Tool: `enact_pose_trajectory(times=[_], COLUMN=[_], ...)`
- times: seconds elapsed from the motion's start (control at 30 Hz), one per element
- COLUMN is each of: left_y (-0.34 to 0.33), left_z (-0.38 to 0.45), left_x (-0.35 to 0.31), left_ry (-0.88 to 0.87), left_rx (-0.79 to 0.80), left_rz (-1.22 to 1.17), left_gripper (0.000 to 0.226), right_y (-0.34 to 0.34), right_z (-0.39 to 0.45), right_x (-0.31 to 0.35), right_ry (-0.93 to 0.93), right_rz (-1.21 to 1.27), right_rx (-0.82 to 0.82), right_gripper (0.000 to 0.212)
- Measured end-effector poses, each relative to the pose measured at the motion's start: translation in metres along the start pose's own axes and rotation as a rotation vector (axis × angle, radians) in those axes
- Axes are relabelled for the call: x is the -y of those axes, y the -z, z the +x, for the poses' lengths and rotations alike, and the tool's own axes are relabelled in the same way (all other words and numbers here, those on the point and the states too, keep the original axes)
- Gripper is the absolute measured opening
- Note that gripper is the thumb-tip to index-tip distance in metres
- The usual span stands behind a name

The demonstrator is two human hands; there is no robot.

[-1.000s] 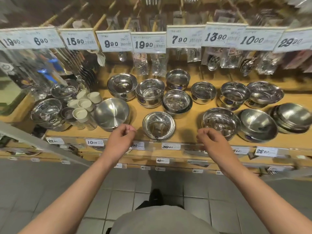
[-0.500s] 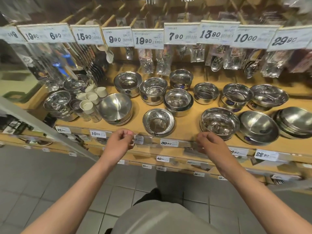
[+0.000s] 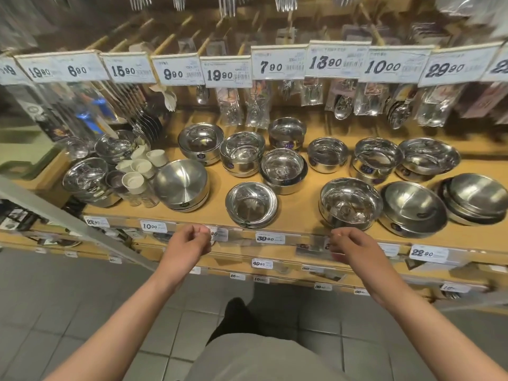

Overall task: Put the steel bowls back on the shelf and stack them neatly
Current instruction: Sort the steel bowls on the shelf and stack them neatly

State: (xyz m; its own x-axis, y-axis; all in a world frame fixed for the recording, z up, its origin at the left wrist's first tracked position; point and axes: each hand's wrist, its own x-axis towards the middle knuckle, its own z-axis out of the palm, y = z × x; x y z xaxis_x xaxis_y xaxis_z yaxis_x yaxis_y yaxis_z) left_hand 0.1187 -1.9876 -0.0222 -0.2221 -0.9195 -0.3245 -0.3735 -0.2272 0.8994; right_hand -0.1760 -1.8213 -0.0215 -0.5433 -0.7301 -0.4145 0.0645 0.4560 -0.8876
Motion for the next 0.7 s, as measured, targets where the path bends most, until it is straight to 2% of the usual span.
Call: enact_pose_trajectory(times=[0.13, 0.43, 0.6, 0.7], left_y=[0.003, 0.025, 0.044, 0.055], left_z=[0.012, 0.064, 0.107, 0.137], left_x=[0.000, -0.011, -0.024, -0.038], left_ry=[0.052, 0.058, 0.018, 0.029], left_rx=[-0.023, 0.033, 0.111, 0.152], left_rz=[-0.033, -0.079, -0.061, -0.025], left_gripper=[0.017, 0.012, 0.013, 0.028], right_y=[-0.012, -0.067, -0.094, -0.102], right_z=[0.008, 0.064, 0.115, 0.142], right_x=[-0.001, 0.034, 0.068, 0.086], right_ry=[-0.024, -0.006, 0.022, 0.073], right_rz=[0.004, -0.028, -0.070, -0.139], right_rx=[0.002, -0.028, -0.176, -0.325], right_gripper=[0.015, 0.015, 0.017, 0.009])
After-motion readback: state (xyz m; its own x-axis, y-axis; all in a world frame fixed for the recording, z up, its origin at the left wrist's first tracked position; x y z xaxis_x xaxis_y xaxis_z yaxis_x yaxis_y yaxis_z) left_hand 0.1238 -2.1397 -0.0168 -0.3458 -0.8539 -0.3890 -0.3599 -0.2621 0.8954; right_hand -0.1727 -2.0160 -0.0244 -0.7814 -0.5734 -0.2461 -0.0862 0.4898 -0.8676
